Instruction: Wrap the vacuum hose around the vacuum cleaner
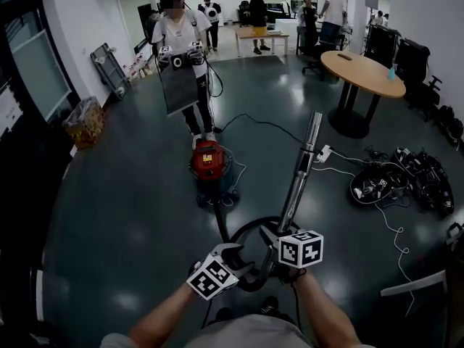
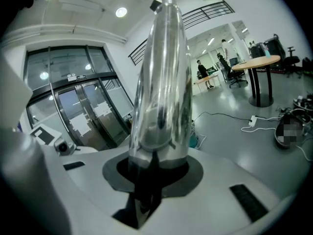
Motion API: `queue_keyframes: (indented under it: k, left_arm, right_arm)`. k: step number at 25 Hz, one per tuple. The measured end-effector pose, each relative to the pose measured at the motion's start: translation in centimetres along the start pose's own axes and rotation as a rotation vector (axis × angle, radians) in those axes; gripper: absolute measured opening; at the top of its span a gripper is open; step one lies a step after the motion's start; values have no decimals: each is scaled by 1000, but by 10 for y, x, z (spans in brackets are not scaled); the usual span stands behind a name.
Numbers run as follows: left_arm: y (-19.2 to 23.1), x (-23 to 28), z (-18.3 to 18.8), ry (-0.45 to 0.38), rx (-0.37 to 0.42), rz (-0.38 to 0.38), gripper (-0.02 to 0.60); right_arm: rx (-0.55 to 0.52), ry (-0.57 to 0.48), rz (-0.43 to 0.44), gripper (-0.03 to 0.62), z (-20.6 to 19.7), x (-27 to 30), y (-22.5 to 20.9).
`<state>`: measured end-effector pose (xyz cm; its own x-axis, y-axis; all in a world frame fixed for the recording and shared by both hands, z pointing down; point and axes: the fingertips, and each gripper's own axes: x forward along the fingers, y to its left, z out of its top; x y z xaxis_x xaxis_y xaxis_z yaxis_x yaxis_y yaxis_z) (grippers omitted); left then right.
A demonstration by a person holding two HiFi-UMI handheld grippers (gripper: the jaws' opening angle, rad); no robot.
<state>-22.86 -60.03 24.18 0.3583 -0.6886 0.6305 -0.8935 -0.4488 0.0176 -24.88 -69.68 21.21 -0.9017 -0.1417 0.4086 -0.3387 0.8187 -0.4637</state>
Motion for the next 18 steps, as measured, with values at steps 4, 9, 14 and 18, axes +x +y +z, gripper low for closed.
queue_keyframes:
  k: [4, 9, 14, 18]
  left_arm:
    - [30, 0, 56, -39, 90, 96, 235]
    - [53, 3, 110, -51, 206, 187, 235]
    - [65, -2, 153, -40, 387, 288, 235]
    - [65, -1, 165, 3, 499, 309, 235]
  right_arm:
    - [-78, 77, 29, 81, 5, 1, -22]
    - [-181, 189, 81, 80, 2, 4, -35]
    - [-319, 315, 124, 80, -7, 8, -42]
    - [-398, 396, 150, 78, -16, 19, -42]
